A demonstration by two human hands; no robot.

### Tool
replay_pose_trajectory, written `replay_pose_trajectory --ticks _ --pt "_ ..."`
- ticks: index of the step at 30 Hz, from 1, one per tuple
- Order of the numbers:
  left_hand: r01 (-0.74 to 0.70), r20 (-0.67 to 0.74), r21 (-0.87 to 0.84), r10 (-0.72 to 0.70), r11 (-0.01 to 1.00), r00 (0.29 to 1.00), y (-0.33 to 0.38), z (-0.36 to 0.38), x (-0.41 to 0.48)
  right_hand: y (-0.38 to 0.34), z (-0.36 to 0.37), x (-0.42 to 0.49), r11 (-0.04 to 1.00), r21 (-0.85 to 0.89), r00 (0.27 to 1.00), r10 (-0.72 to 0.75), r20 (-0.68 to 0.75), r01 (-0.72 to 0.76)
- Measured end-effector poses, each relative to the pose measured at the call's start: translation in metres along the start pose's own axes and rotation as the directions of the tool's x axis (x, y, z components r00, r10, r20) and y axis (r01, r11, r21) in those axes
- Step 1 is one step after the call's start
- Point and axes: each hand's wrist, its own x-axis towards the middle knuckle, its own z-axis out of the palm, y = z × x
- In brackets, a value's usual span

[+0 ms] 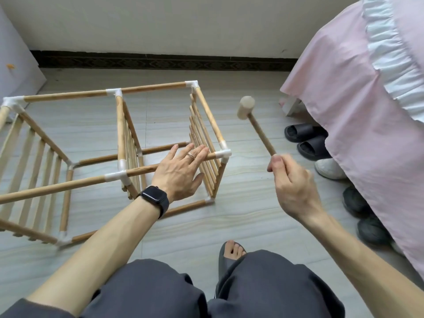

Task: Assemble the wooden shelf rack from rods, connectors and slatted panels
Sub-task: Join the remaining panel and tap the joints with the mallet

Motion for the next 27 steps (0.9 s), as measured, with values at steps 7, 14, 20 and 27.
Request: replay_pose_trajectory --ticks 7,14,20,27 --pt "-0.008 0.005 0.011 0.008 1.0 1.0 0.0 -0.001 0.0 0.017 0.016 -0.014 0.952 -0.303 0.932 0.145 0.333 -0.04" --pt "-0.007 0.006 0.017 0.007 1.0 1.0 -0.001 0.0 -0.001 0.012 0.018 -0.019 0.938 -0.345 0.931 0.144 0.337 -0.02" --pt "-0.017 -0.002 0.02 0.017 1.0 1.0 -0.002 0.001 -0.001 0.004 0.019 -0.018 0.999 -0.048 0.994 -0.014 0.112 0.019" --pt "-0.019 0.015 0.023 0.019 1.0 1.0 -0.002 -0.001 -0.002 0.002 0.021 -0.024 1.0 -0.009 0.996 0.018 0.092 -0.017"
